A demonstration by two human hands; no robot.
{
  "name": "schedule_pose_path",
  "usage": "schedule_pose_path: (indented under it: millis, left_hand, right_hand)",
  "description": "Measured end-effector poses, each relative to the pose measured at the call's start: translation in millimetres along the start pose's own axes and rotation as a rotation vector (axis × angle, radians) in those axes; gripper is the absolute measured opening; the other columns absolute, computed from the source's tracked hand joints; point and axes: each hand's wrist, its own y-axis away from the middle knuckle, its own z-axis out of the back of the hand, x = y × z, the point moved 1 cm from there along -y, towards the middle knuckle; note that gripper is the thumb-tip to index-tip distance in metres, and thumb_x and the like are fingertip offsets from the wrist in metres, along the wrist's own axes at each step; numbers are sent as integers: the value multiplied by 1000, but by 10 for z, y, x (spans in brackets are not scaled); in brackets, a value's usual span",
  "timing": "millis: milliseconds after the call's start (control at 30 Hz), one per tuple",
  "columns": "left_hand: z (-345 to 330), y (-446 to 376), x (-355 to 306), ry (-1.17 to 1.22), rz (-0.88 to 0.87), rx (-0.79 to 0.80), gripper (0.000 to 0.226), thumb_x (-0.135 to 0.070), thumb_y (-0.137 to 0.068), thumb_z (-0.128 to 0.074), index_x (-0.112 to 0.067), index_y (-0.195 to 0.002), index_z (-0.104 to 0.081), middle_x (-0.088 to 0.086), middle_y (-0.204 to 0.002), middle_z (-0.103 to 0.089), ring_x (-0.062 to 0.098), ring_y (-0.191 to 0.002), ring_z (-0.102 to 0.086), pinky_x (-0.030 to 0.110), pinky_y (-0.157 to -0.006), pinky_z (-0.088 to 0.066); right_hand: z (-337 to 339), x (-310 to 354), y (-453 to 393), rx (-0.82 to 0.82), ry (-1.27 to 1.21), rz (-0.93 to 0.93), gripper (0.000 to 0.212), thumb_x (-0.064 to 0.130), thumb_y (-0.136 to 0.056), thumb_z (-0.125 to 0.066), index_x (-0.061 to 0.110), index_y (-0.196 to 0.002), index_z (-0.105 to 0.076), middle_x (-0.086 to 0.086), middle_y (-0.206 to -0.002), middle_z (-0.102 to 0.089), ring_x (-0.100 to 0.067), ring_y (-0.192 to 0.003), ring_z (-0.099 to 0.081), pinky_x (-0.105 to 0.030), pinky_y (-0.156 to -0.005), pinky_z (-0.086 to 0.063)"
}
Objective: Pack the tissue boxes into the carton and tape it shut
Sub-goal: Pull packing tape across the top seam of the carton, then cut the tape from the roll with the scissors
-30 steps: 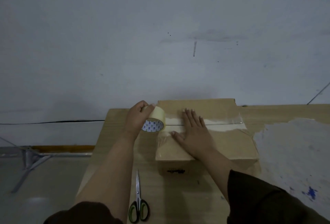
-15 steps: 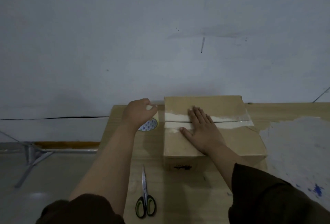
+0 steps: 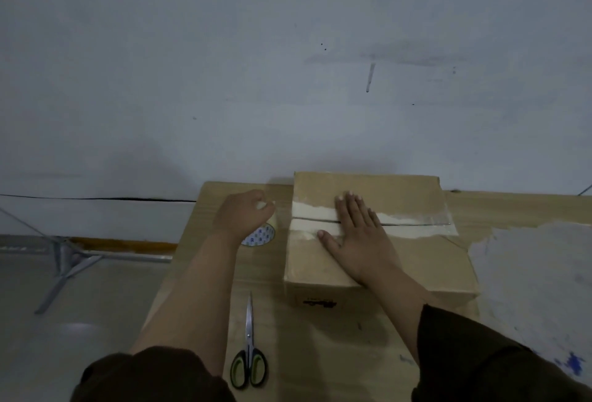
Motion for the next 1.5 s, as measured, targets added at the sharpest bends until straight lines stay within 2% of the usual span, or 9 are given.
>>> schedule_pose_path:
  millis: [267,433,633,933,1100,1200,1267,1367,1500]
  left_hand:
    - [-62,-75,156,-135,-65,87,49,-59,-87,-46,-16,-64,-52,3,-67,-58,22,-72,-59,32,-69,-46]
    - [-94,-88,168,-129,-105,115,50,-57,-92,-47,-18,-61,-46,1,-62,-52,24,-70,-57,35,-66,-45]
    - [-194,-95,181,-133,-72,183,50,-62,-90,-45,-15,-71,-50,1,-64,-52,23,-70,-56,31,-60,-36]
    - [-379,-135,235,-114,-50,301,41,-54,-95,-41,-20,-72,-44,2,-66,-46,28,-78,-56,32,-62,-33]
    - [-407,-91,279,-218,28,319,52,-60,-92,-39,-17,-113,-58,15,-113,-54,33,-111,-52,41,-92,-45]
    - [-327,-10,309,-90,62,239,45,-49,-91,-53,-18,-124,-57,14,-126,-51,32,-118,-50,35,-95,-42]
    - [-249,62,348,-4,64,177,41,-37,-89,-61,-18,-125,-57,15,-126,-51,31,-115,-54,32,-95,-43]
    - [-113,232,460,93,96,94,35,-25,-88,-64,-14,-121,-60,14,-121,-57,28,-107,-60,30,-90,-47]
    - [-49,568,703,155,208,127,11,-17,-90,-60,-11,-97,-66,13,-104,-68,25,-91,-65,29,-76,-48]
  right_hand:
    - [7,-4,-14,12,11,-5,80,67,-91,-6,21,-152,16,2,-158,25,-15,-147,22,-39,-122,6]
    - [32,361,-63,47,5,198,63,24,-101,-26,20,-154,8,-1,-161,19,-19,-149,17,-41,-119,11]
    - [-84,517,-50,81,50,133,77,72,-85,0,34,-151,16,10,-156,28,-17,-145,26,-58,-116,11]
    - [-105,527,-43,52,60,141,75,70,-89,-6,34,-151,14,10,-159,23,-16,-147,22,-57,-117,9]
    - [-80,657,75,-45,11,81,66,54,-97,-23,22,-154,-13,-2,-163,-3,-23,-151,3,-54,-120,0]
    - [-148,924,273,-270,-102,152,44,23,-91,-53,9,-133,-55,-16,-141,-50,-32,-136,-41,-48,-113,-33]
    - [-249,1110,393,-409,-203,256,31,5,-77,-63,4,-107,-68,-14,-108,-64,-26,-107,-55,-36,-88,-51]
    - [-382,1361,499,-391,-295,328,19,-5,-66,-60,4,-83,-65,-13,-87,-60,-25,-83,-52,-28,-67,-42]
    - [-653,1523,515,-91,-342,255,11,-3,-74,-56,3,-79,-64,-14,-85,-60,-31,-84,-56,-33,-71,-41]
